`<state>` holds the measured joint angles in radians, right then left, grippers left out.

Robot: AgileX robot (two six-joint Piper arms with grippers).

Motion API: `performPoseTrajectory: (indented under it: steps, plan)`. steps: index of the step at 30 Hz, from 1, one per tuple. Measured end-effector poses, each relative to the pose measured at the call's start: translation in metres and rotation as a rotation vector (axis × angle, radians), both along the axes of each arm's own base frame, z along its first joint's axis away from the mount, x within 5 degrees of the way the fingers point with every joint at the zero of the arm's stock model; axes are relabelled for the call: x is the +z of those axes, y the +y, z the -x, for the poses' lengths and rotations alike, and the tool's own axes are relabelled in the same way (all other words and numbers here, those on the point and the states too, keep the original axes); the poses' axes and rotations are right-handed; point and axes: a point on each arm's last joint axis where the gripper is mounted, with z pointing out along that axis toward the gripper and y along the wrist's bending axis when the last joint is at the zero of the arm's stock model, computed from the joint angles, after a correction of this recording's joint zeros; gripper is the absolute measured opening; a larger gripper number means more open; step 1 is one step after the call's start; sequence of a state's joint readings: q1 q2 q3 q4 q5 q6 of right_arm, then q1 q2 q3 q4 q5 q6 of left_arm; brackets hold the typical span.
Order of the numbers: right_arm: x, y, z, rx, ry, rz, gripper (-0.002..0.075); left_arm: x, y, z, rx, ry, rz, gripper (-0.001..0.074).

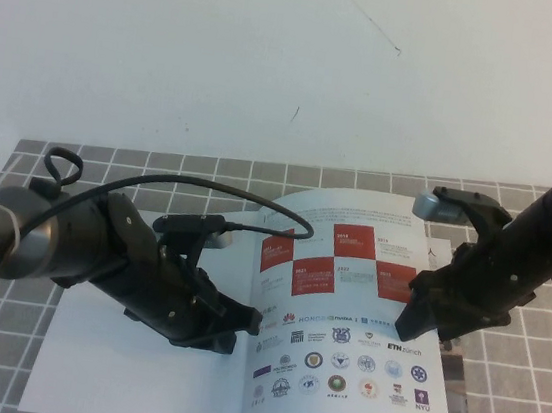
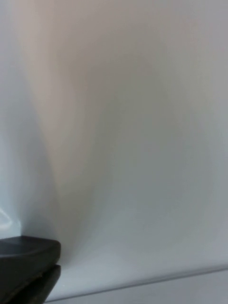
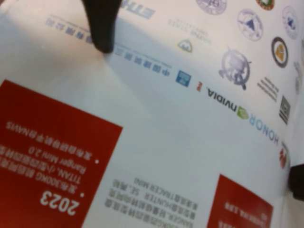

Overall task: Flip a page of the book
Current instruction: Open the closed book

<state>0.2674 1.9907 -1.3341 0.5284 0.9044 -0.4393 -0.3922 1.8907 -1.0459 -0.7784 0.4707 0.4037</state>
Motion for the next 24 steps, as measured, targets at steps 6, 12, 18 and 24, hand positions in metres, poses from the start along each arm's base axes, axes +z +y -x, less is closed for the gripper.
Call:
performPoseTrajectory:
  steps: [6,12,18,24]
  plan:
    - [0.0039,-0.0008,-0.0004,0.021,-0.003,0.013,0.0449,0.0001,-0.0002,0.0000,-0.002,-0.001,0.002,-0.0004]
    - [0.0040,-0.0055,-0.0012,0.025,-0.007,0.079,0.0449,0.0000,-0.0004,0.0000,0.000,0.000,0.004,-0.0004]
    - [0.0038,-0.0038,-0.0027,-0.006,-0.019,0.084,0.0449,0.0001,-0.0012,0.0001,0.001,0.000,0.017,-0.0004]
    - [0.0038,-0.0038,-0.0035,-0.015,-0.025,0.084,0.0449,-0.0002,-0.0019,-0.0001,0.006,0.002,0.026,-0.0004]
